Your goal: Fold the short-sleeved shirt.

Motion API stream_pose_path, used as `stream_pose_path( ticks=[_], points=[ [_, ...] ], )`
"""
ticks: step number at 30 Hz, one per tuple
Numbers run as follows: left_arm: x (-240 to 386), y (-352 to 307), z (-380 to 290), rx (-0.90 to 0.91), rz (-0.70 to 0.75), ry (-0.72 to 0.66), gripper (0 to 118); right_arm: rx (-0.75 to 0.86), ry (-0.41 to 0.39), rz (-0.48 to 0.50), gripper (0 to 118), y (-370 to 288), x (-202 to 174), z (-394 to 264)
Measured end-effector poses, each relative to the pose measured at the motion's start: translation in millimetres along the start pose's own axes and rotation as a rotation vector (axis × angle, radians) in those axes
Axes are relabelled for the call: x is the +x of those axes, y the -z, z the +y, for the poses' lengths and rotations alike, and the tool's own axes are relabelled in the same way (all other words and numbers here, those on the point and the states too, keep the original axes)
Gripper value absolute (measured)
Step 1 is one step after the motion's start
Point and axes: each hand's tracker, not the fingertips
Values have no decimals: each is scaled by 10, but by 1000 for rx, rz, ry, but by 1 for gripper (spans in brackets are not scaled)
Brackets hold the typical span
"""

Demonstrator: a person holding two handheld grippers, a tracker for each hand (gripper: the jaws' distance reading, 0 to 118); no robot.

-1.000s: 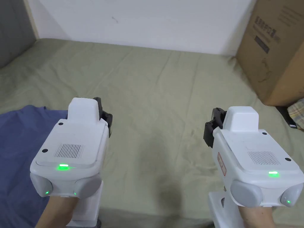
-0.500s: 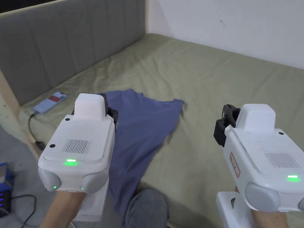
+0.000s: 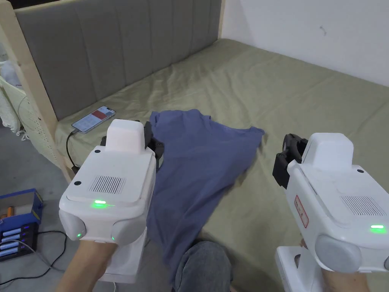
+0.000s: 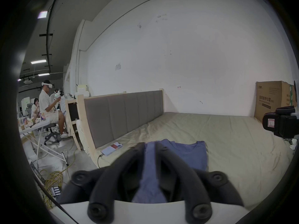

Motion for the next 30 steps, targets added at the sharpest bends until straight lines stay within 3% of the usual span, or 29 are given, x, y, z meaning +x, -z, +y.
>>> stream_pose_path(
  ticks=[3, 6, 14, 19, 26, 28, 30],
  points=[
    [61, 265, 37, -88, -55, -11, 82, -6, -4, -9, 0, 41, 50, -5],
    [145, 642, 50, -188, -156, -6, 117, -23, 8, -18, 0, 94, 121, -40],
    [690, 2148, -77, -416, -239, 130, 118, -88, 31, -73, 0, 362, 356, -169],
    [1143, 3211, -313, -733, -292, 173, 118, -139, 24, -122, 0, 579, 543, -237],
    [1480, 3869, -736, -914, -258, 243, 118, -206, 15, -150, 0, 818, 841, -394],
    [1486, 3948, -828, -972, -285, 238, 107, -217, 14, -158, 0, 859, 904, -437],
    [1472, 3981, -837, -1027, -346, 192, 72, -223, 12, -169, 0, 888, 940, -479]
  ],
)
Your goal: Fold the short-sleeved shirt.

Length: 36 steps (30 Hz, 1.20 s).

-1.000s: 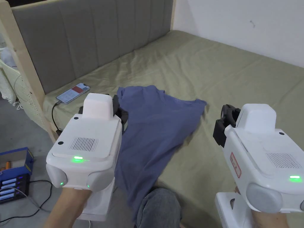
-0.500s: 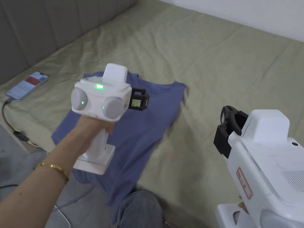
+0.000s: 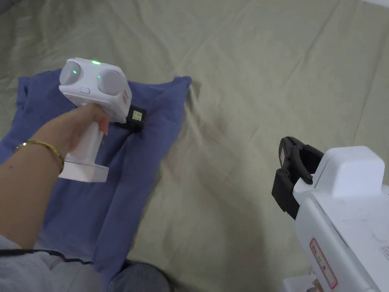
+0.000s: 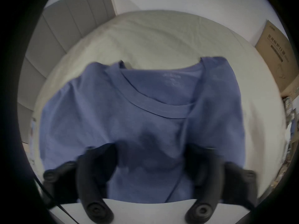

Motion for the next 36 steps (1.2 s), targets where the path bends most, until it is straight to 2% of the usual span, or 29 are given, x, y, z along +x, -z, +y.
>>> stream_pose_path(
  ticks=[1, 2, 3, 4, 5, 7, 12, 16, 21, 26, 30, 36],
  points=[
    [-16, -53, 14, 3, -40, -61, 63, -10, -4, -12, 0, 27, 14, -30],
    [-22, -80, 37, -6, -27, -84, 45, -21, -3, -20, 0, 43, 21, -45],
    [-17, -120, 53, -2, -22, -85, 7, -31, 6, -21, 0, 53, 32, -65],
    [-16, -136, 54, 5, -15, -87, 0, -37, 19, -17, 0, 47, 42, -80],
    [-8, -135, 34, -9, 50, -109, 0, -43, 32, -13, 0, 24, 41, -94],
    [-19, -205, -8, 7, -4, -114, 0, -42, 36, -12, 0, -45, 28, -100],
    [3, -621, -173, 156, 13, -127, 0, -22, 25, -8, 0, -260, 15, -60],
    [-32, -1294, -353, 304, -43, -181, 0, 27, 25, -9, 0, -541, 7, 3],
    [-55, -2153, -609, 432, -63, -140, 0, 77, 18, -21, 0, -892, -1, 29],
    [-2, -3072, -811, 620, -98, -165, 0, 131, 8, -39, 0, -1294, 18, 1],
    [221, -3894, -908, 761, -120, -81, 0, 169, 6, -70, 0, -1614, 90, -22],
    [743, -5033, -988, 950, -239, 33, 0, 235, 32, -156, 0, -2025, 329, -45]
  ],
)
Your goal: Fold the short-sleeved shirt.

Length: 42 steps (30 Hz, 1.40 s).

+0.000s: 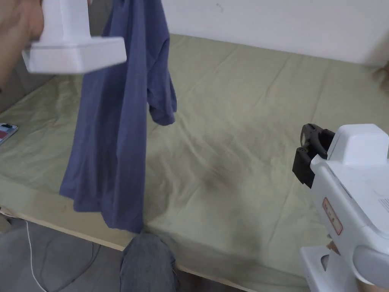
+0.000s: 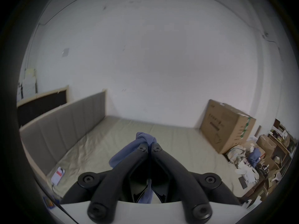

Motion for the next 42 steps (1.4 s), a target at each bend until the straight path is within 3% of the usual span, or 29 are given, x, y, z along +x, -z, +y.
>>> stream_pose_path(
  ticks=[9, 16, 25, 30, 35, 39, 40, 42],
  points=[
    [925, 225, 851, 79, -128, 30, 0, 55, 34, -174, 0, -401, 531, 83],
    [1570, 889, 618, -9, -201, 93, 0, 54, 67, -315, 0, -637, 962, 7],
    [2201, 1977, -1379, -407, -214, 270, 0, -7, 89, -396, 0, -731, 1244, -242],
    [2354, 2262, -2777, -707, -178, 401, 0, -45, 110, -406, 0, -664, 1352, -372],
    [2351, 2275, -3638, -884, -144, 441, 0, -83, 133, -411, 0, -572, 1399, -480],
    [2287, 2221, -3842, -873, -144, 435, 43, -98, 151, -406, 0, -537, 1379, -524],
    [2267, 2211, -3789, -856, -145, 420, 51, -99, 150, -402, 0, -532, 1370, -529],
    [2180, 2183, -3534, -793, -191, 318, 54, -103, 138, -393, 0, -520, 1335, -527]
  ],
)
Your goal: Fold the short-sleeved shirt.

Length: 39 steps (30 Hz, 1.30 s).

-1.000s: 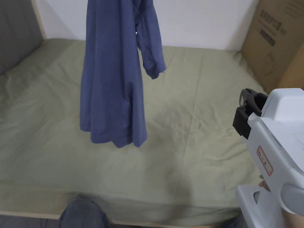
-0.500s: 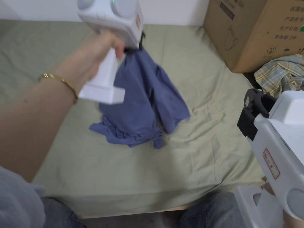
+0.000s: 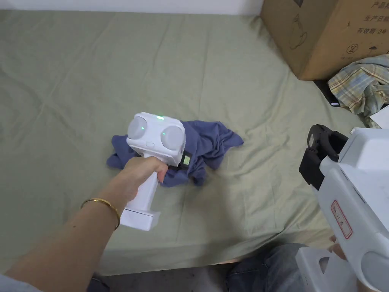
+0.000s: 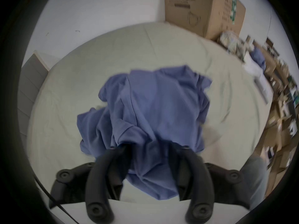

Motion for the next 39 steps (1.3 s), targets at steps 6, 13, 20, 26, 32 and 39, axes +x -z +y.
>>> stream_pose_path(
  ticks=[6, 13, 20, 26, 32, 39],
  points=[
    [-455, -988, 272, 438, 28, -151, 114, 19, -4, 30, 0, 38, -117, 73],
    [-717, -1855, -168, 810, 308, -163, 112, 73, 10, 68, 0, 141, -272, 216],
    [-738, -1915, -805, 859, 391, -206, 19, 103, 23, 98, 0, 184, -494, 254],
    [-748, -1721, -1137, 807, 337, -202, 0, 99, 3, 110, 0, 138, -587, 188],
    [-759, -1634, -1243, 763, 301, -233, 0, 78, -1, 115, 0, 120, -634, 165],
    [-888, -1484, -1132, 709, 266, -262, 0, 60, -11, 117, 0, 231, -613, 148]
  ],
)
